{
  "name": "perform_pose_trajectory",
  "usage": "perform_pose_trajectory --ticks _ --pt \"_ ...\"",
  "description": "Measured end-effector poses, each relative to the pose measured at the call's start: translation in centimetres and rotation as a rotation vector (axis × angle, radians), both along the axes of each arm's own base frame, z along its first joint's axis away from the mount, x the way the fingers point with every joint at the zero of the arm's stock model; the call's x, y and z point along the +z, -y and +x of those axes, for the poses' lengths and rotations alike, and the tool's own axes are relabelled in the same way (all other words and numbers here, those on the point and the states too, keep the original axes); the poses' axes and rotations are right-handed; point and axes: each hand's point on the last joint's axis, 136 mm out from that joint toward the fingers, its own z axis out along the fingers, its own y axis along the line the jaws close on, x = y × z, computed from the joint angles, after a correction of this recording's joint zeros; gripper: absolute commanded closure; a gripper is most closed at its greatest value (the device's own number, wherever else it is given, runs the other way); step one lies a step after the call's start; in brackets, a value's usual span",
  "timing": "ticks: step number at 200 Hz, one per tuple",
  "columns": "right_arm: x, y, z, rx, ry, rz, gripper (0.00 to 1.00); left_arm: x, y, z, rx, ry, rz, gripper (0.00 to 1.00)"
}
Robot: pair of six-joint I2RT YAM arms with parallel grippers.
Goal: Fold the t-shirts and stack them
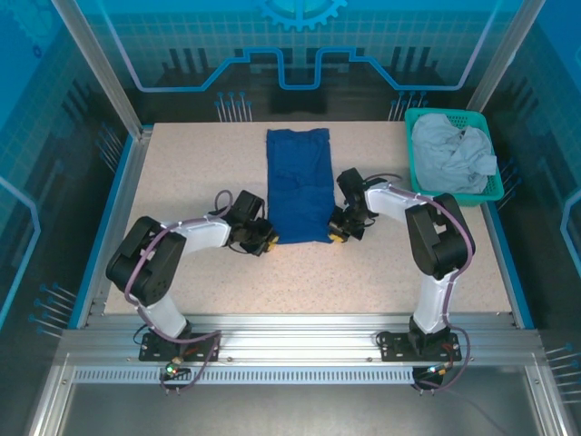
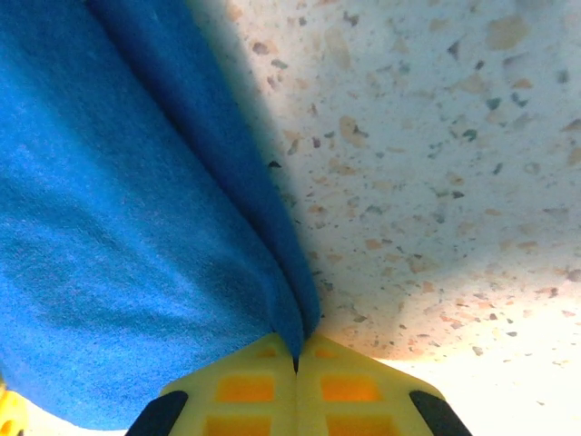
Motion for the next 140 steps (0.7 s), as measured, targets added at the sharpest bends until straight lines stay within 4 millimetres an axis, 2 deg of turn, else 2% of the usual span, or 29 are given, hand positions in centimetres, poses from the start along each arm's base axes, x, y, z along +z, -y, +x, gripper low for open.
perform_pose_trajectory --ticks 26,44,60,76,94,140 --pt "0.4 0.0 0.0 0.008 0.022 -0.016 1.00 0.4 -0.5 0.6 0.002 0.037 0.041 1.00" --pt "1.1 -0.2 -0.4 0.031 0.047 -0.025 1.00 1.2 -1.0 0.0 -0.005 0.054 0.066 1.00" --pt "1.7 -0.5 -1.7 0.061 0.066 -0.030 1.00 2.7 -1.3 -1.2 -0.017 0.085 0.068 1.00" --pt "2.2 -0.8 -4.0 0.101 0.073 -0.038 1.00 4.3 -1.4 -3.3 -0.047 0.119 0.056 1.00" --pt "2.4 -1.1 -7.4 0.153 0.071 -0.045 1.00 5.1 -1.4 -6.1 -0.092 0.130 0.047 1.00" --pt "3.7 -0.8 -16.7 0.250 0.032 -0.023 1.00 6.1 -0.3 -15.4 -0.303 0.094 0.018 1.00"
